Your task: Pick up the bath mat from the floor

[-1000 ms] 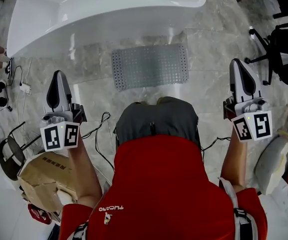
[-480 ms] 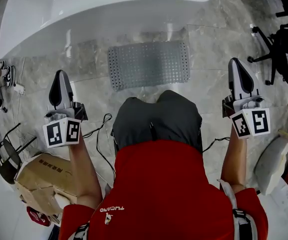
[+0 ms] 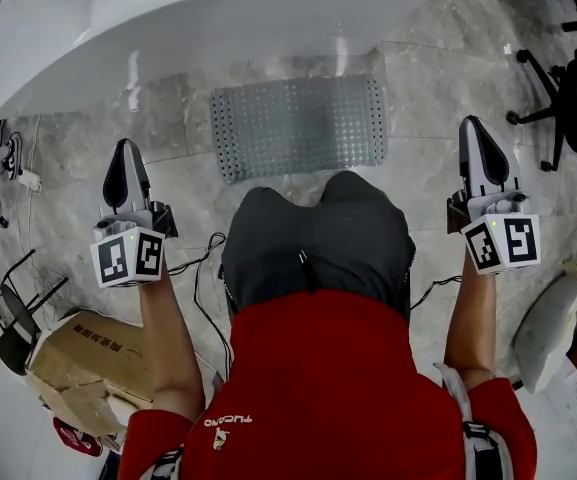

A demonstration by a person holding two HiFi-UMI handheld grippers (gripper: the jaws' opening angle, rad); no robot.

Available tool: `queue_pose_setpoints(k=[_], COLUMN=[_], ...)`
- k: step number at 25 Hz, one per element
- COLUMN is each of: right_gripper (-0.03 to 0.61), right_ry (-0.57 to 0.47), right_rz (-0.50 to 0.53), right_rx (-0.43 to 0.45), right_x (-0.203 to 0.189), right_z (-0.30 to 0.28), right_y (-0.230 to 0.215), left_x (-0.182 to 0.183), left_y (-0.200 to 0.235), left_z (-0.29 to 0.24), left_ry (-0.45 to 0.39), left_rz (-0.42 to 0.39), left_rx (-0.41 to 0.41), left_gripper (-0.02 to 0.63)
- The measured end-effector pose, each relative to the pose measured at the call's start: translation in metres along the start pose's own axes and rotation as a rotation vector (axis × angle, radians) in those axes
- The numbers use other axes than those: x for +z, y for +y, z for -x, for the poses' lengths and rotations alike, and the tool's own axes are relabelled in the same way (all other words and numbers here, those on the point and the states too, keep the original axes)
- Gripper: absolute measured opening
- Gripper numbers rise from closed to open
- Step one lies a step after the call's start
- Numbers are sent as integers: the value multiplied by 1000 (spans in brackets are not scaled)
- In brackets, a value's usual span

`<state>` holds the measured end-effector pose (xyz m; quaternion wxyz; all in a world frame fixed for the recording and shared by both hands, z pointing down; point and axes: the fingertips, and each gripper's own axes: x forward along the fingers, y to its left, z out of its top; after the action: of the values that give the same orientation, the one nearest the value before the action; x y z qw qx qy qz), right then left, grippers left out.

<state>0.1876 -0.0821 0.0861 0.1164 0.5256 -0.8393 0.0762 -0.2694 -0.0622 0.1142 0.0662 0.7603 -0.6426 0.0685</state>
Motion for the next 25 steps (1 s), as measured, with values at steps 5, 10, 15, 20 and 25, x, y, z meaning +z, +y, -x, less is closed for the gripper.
queue_pose_setpoints(k=[5,10,15,20,25], right_gripper=[2,2,3,3,3], right_ry=[13,27,37,43,87], right_rz=[-11,-14,-6,-16,-17], right_rx=[-13,-26,-38,-51,-59], right_x=[-29,-56,-85,-125,-169], right_z=[-8,-18,-31,-45,-55], right_y=[-3,-6,-11,-20,-27], left_x=[-31,-59,-90,-130,-171], left_y=[2,9,14,17,14], left_z=[-10,-18,-28,-42,-48], left_ry=[7,15,21,38,70], left_rz=[6,21,19,20,32], left_rx=[-9,-4,-5,-3,-9], left_gripper=[5,5,5,6,6])
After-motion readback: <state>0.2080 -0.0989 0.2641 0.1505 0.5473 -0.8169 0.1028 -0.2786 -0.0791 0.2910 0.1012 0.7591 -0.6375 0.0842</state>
